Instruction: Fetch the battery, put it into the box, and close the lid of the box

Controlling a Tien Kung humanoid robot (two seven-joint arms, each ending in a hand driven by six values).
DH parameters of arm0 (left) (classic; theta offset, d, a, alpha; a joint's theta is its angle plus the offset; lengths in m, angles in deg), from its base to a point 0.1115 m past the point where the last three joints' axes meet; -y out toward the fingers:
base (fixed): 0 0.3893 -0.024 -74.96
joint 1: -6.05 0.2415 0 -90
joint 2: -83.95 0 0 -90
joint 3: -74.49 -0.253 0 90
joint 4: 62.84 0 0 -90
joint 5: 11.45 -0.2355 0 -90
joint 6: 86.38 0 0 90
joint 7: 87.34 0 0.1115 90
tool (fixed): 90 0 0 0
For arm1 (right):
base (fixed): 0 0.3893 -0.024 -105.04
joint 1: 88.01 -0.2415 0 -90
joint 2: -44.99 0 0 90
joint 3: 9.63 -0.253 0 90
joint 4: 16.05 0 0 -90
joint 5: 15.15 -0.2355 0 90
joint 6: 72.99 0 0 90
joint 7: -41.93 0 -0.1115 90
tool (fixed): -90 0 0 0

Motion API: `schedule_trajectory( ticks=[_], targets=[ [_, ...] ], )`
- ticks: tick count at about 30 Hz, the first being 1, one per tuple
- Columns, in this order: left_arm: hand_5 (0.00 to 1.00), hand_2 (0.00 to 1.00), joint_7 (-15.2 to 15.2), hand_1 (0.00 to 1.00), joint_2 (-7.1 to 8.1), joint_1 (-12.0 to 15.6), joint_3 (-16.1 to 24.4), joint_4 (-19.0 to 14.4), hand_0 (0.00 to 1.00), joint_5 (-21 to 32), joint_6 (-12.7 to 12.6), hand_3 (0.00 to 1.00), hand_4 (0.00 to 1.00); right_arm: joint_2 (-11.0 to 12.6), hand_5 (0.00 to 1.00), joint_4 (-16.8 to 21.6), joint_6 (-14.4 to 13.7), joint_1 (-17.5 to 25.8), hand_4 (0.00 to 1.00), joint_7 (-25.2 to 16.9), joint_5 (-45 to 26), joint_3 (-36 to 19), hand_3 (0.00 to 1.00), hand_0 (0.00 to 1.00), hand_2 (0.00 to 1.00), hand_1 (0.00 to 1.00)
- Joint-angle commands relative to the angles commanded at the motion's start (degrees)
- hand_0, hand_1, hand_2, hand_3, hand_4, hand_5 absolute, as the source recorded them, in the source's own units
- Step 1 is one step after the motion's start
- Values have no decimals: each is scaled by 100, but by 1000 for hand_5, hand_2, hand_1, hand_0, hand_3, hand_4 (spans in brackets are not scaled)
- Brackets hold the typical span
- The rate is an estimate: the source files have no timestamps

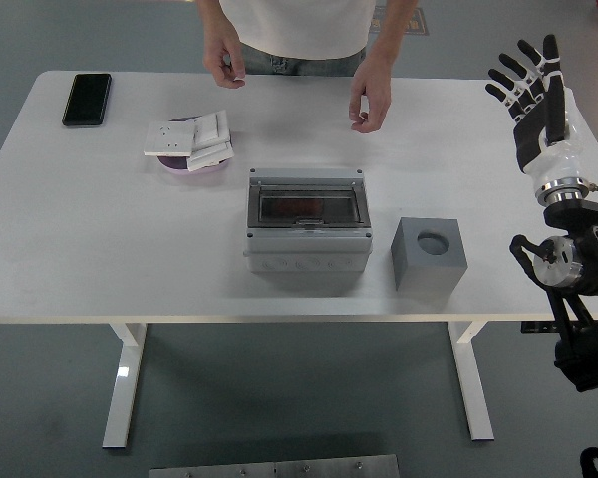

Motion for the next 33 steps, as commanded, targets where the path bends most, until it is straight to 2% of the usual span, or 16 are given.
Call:
schedule_trajectory(
  ticks=[24,25,33],
  targets=[
    [215,644,17,722,15,0,21,-8,611,-8,-15,602,721,23,862,-40,-19,-4,965,-40,-240,50,828,788,768,737],
    [216,644,17,722,16,-1,21,-8,612,-9,-15,602,721,23,998,-42,-18,-6,977,-45,-259,53,823,789,768,737],
    [216,644,18,722,18,-5,20,-8,612,-18,-11,601,721,26,998,-52,-4,-4,980,-80,-361,42,808,789,765,737]
  ],
)
